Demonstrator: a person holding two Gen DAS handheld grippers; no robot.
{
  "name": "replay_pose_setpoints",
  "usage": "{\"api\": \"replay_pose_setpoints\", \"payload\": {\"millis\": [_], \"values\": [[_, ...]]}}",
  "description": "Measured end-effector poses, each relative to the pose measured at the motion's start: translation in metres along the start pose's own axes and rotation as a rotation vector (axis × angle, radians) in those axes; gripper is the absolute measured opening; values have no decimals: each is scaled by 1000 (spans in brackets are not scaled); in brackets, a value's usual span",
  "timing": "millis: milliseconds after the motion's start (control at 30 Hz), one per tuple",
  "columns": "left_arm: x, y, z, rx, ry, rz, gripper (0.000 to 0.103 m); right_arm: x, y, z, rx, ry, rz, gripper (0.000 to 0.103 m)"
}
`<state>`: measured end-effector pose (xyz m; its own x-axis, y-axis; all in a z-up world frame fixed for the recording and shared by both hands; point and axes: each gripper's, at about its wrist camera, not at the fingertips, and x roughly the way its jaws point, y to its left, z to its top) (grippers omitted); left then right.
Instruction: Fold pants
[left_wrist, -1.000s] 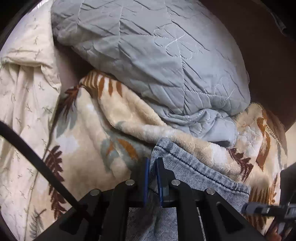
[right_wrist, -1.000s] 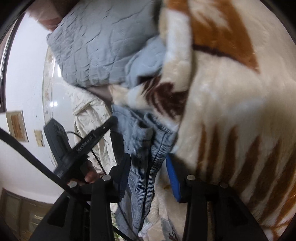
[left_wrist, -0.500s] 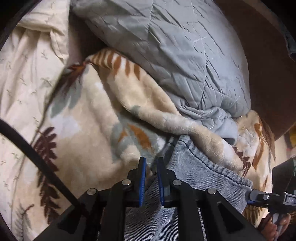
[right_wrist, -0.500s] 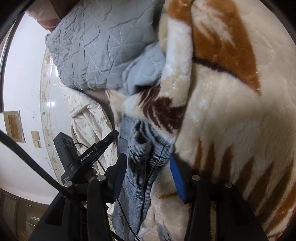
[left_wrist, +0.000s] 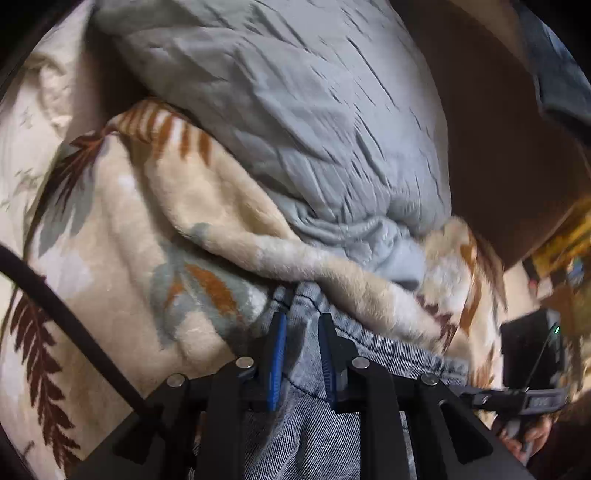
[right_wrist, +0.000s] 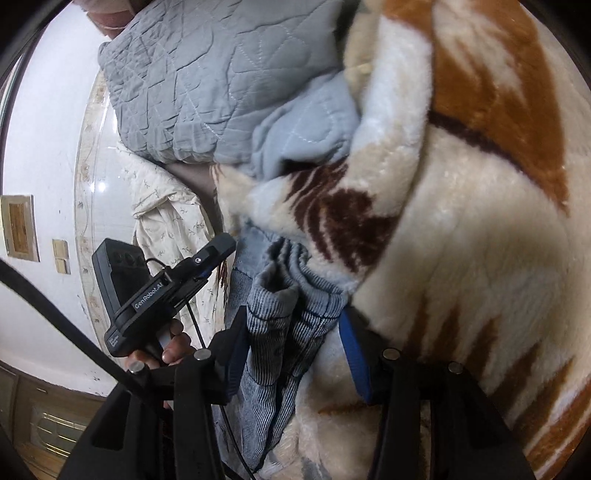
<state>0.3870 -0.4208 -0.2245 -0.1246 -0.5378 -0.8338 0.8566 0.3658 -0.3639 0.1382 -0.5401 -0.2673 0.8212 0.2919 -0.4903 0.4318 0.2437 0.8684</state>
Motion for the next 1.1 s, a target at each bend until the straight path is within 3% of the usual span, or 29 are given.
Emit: {"api": "replay_pose_setpoints", "payload": {"millis": [167, 233, 367, 500, 533, 600, 667, 700, 733, 900, 1100], "values": [[20, -9, 0, -7, 32, 16, 21, 0, -4, 1, 16, 4, 9, 41], [24, -11, 0, -5, 50, 6, 26, -2, -8, 1, 42, 7, 29, 42], [32, -20, 1, -10, 70, -46, 60, -5, -13, 3, 86, 0, 71, 47], [41, -30, 1, 10, 69, -4, 61, -7, -13, 4, 92, -8, 97, 55], [40, -29, 0, 5, 59, 0, 59, -8, -14, 5, 95, -8, 101, 56], [38, -25, -1, -7, 51, 45, 28, -8, -14, 5, 90, -11, 101, 56], [35, -18, -2, -53, 38, 39, 21, -7, -9, 4, 63, -20, 85, 54], [34, -18, -4, -58, 28, 43, 19, -4, -6, 3, 50, -22, 74, 48], [35, -22, -5, -48, 21, 57, 18, -1, -4, 3, 30, -22, 47, 34], [35, -37, -7, -36, -18, 106, 8, -1, 2, 1, -13, -34, 14, 30], [9, -43, -11, -49, -88, 91, 6, -12, 26, -8, -122, -68, 7, 28]]}}
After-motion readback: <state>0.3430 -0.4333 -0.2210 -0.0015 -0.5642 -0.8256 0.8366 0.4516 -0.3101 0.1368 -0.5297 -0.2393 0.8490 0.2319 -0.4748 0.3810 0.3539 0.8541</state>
